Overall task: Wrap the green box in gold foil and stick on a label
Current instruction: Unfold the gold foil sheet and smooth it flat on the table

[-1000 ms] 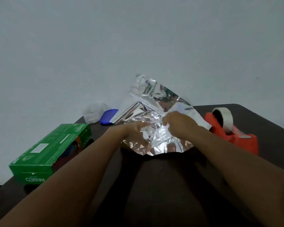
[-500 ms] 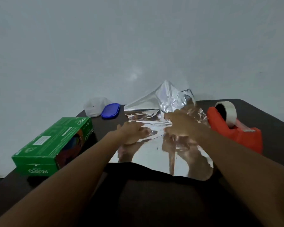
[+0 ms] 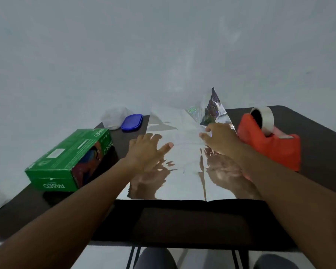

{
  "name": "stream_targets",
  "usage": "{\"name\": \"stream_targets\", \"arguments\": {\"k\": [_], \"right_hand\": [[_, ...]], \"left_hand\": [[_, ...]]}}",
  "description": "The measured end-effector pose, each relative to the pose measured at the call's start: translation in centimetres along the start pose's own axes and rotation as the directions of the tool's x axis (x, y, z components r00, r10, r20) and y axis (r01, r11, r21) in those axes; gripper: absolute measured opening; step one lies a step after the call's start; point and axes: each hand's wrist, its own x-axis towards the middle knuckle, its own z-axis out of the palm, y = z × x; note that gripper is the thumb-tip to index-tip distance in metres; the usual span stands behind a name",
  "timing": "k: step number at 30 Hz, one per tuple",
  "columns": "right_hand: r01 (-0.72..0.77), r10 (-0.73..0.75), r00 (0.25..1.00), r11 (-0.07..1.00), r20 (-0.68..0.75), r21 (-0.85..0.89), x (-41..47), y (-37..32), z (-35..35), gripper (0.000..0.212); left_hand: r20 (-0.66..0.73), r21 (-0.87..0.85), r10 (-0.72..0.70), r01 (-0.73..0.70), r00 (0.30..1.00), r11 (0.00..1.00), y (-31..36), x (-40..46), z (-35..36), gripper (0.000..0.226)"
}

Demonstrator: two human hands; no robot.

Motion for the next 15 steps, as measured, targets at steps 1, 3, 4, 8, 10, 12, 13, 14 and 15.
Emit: {"name": "stream_targets", "arguments": {"k": [1,3,4,8,10,12,13,14,15], "right_hand": [[0.029,-0.028,0.999,0.999,0.025,-0.044,-0.4,0.0,0.0,0.048],[0.061,-0.045,0.987,0.993,0.152,-0.104,-1.3,0.0,0.2,0.056],[0.05,-0.024,0.975,0.992,0.219,-0.112,-1.8,-0.1,0.3,0.057],[0.014,0.02,0.964,0.992,0.264,-0.126,-2.8,-0.5,0.7,0.055],[0.022,0.004,0.979,0.992,0.206,-0.124,-2.2,-1.0,0.5,0.054],[0.02,-0.006,0.993,0.993,0.121,-0.119,-1.3,-1.7,0.5,0.052],[0.027,-0.016,0.996,0.991,0.086,-0.128,-0.9,-2.0,0.6,0.052],[0.04,-0.031,0.997,0.989,0.065,-0.144,-0.7,-2.1,0.7,0.053],[0.056,-0.046,0.997,0.984,0.062,-0.169,-0.6,-2.2,1.0,0.054]], "left_hand": [[0.027,-0.043,0.0,0.001,1.0,0.999,0.4,-0.2,0.1,0.076],[0.106,-0.061,0.005,0.001,0.994,0.998,0.7,-0.4,0.8,0.073],[0.126,-0.042,0.015,-0.01,0.992,0.999,0.5,-0.6,1.1,0.068],[0.027,-0.023,0.024,-0.023,0.999,0.999,0.1,0.3,0.2,0.049],[-0.053,-0.036,0.021,-0.023,0.998,0.999,0.0,1.3,-0.5,0.043],[-0.046,-0.064,0.016,-0.019,0.999,0.998,0.2,1.9,-0.7,0.047],[-0.004,-0.068,0.024,-0.024,1.0,0.997,0.4,1.9,-0.5,0.052],[0.052,-0.046,0.046,-0.044,0.998,0.998,0.5,1.8,-0.1,0.057],[0.108,-0.009,0.069,-0.069,0.992,0.998,0.6,1.6,0.5,0.061]]}}
